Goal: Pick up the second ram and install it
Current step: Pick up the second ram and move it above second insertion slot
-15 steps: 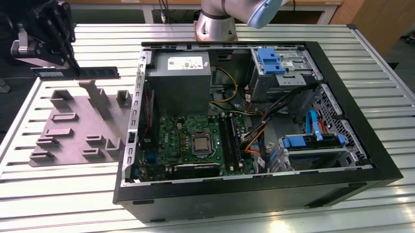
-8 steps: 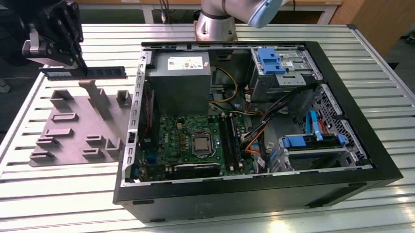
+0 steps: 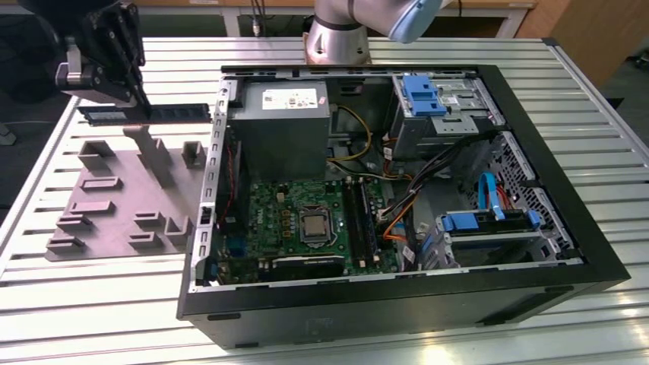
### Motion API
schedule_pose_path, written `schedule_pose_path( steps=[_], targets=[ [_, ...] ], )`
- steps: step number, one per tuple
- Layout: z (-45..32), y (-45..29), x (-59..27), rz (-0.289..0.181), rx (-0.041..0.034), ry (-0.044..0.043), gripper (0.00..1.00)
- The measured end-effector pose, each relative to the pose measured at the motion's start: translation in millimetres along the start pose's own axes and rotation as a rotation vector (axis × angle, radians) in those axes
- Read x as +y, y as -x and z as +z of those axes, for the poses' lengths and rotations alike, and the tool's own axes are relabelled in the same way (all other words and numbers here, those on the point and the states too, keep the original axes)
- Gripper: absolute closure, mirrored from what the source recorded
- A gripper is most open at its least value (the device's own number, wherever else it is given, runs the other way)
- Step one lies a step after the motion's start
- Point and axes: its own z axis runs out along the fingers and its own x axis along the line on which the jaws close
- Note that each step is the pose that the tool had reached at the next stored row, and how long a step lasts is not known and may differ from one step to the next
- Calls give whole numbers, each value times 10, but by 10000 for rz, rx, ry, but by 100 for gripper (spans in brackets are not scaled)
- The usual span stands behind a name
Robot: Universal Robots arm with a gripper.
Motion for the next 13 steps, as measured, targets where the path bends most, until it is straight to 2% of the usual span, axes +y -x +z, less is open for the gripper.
schedule_pose_path(
  steps=[8, 13],
  targets=[
    [-1, 3, -153, 0, 1, 1, 86],
    [-2, 6, -299, 0, 0, 0, 86]
  ],
)
